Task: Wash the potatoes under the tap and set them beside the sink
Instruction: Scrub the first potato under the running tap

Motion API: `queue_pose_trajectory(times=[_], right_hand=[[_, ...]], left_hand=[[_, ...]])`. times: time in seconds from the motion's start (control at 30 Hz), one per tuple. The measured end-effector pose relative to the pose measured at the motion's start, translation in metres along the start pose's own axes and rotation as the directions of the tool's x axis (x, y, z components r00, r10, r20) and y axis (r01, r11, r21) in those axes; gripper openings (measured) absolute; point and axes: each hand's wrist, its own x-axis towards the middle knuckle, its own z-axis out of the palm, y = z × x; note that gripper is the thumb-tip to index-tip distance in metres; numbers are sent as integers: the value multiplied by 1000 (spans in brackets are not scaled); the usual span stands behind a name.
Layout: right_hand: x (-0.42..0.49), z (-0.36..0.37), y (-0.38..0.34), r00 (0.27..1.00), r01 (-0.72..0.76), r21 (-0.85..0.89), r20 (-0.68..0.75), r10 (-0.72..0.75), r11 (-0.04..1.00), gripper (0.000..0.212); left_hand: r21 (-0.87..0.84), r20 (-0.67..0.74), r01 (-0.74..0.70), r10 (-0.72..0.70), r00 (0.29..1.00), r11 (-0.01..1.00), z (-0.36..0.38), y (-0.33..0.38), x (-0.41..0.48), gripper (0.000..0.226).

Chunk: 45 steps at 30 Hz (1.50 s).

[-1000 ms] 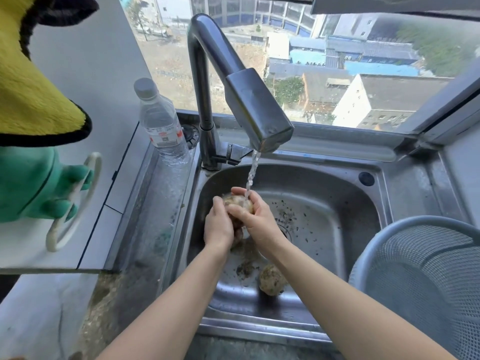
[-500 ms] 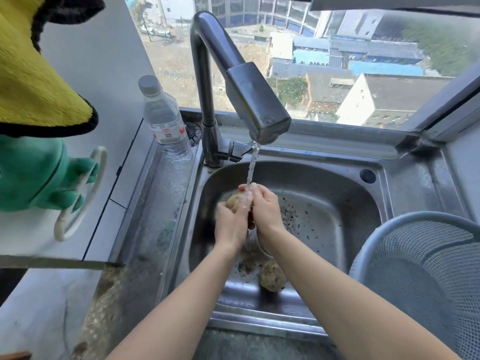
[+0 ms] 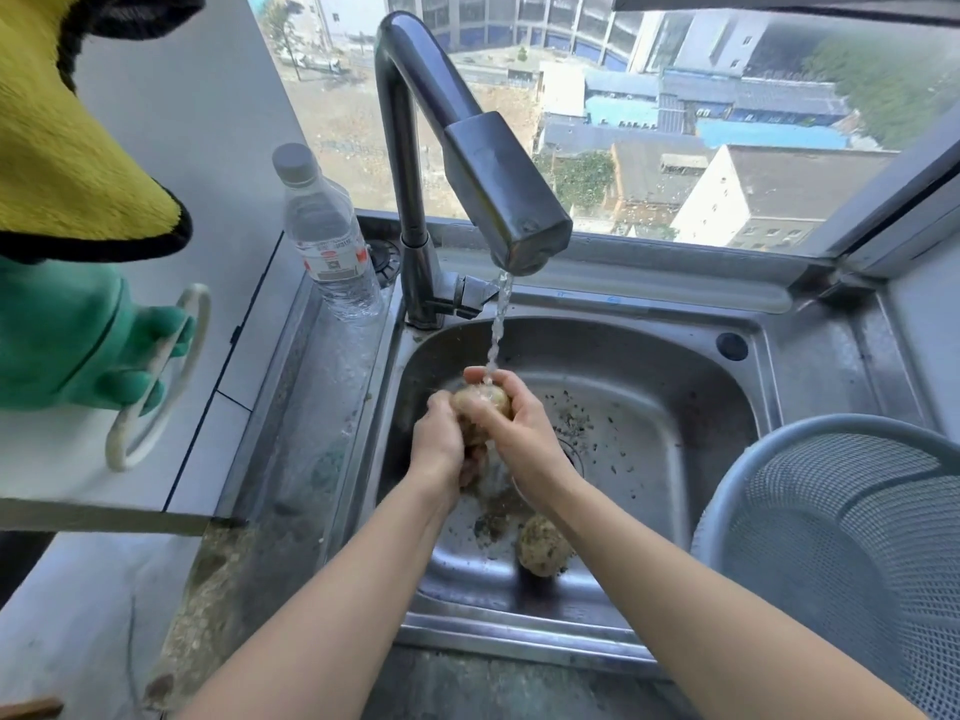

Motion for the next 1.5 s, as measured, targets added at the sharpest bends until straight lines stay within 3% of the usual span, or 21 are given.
queue_pose_trajectory(times=[0.07, 0.13, 0.23, 0.33, 0.43, 0.53, 0.6, 0.67, 0.73, 0.8, 0.87, 0.97, 1.03, 1.13, 1.2, 1.27, 1.33, 1.43, 1.5], right_hand=[[-2, -2, 0, 999, 35, -46, 31, -33, 998, 28], [8, 3, -2, 990, -10, -91, -142, -3, 996, 13], [21, 12, -4, 929, -147, -113, -357, 98, 983, 35], [13, 17, -4, 973, -51, -228, -230, -3, 972, 27], [9, 14, -3, 990, 45, -253, -119, -77, 966, 14], [17, 15, -3, 950, -63, -54, -308, 43, 997, 29], [17, 16, 0, 925, -125, -22, -363, 108, 992, 37], [7, 16, 2, 958, -68, -73, -284, 45, 995, 31], [-2, 12, 6, 988, 70, -170, -125, -92, 983, 17], [-3, 6, 6, 985, 164, -225, -14, -171, 961, 23], [6, 7, 4, 985, 105, -214, -112, -131, 971, 18], [16, 7, 5, 952, -17, -143, -304, -27, 990, 34], [12, 9, 6, 970, 39, -171, -230, -79, 984, 32], [2, 8, 6, 975, 210, -285, -12, -222, 935, 29], [5, 5, 5, 979, 180, -220, -54, -196, 959, 24], [10, 7, -2, 975, 44, -38, -216, -51, 998, 15], [15, 9, -6, 945, -61, 91, -315, 87, 994, 33], [12, 13, -8, 929, -108, 184, -331, 165, 977, 39], [9, 14, -7, 936, -143, 248, -281, 213, 958, 31]], left_hand=[[4, 26, 35, -36, 999, 999, -3, -4, 1, 53], [51, 69, -34, 31, 997, 998, 0, -9, -6, 64], [102, 130, -190, 176, 976, 976, 6, -17, -12, 69], [20, -16, -119, 119, 993, 993, 3, -14, -9, 77], [-25, -89, -18, 15, 996, 1000, -3, -13, 1, 69], [52, -53, -73, 75, 996, 996, 0, -16, -4, 65], [62, 15, -152, 152, 988, 986, 3, -16, -8, 75], [93, -1, -170, 170, 985, 981, 1, -12, -8, 76], [32, -17, -54, 55, 998, 998, -3, -7, -7, 68], [-7, 29, 46, -45, 999, 999, -9, -4, -11, 71], [81, 87, 17, -24, 996, 997, -8, -4, -18, 80], [180, 82, -212, 200, 976, 961, -1, -13, -20, 73], [177, -2, -230, 234, 972, 957, -1, -15, -16, 79], [18, -102, -70, 71, 992, 997, -5, -18, 5, 91], [89, -124, -58, 69, 990, 994, -6, -15, 8, 84], [240, -145, -151, 189, 971, 959, -3, -11, -7, 68], [350, -150, -233, 300, 942, 907, 0, -11, -18, 64], [318, -167, -258, 322, 932, 912, 1, -11, -20, 64], [145, -91, -232, 246, 965, 962, 4, -10, -17, 58]])
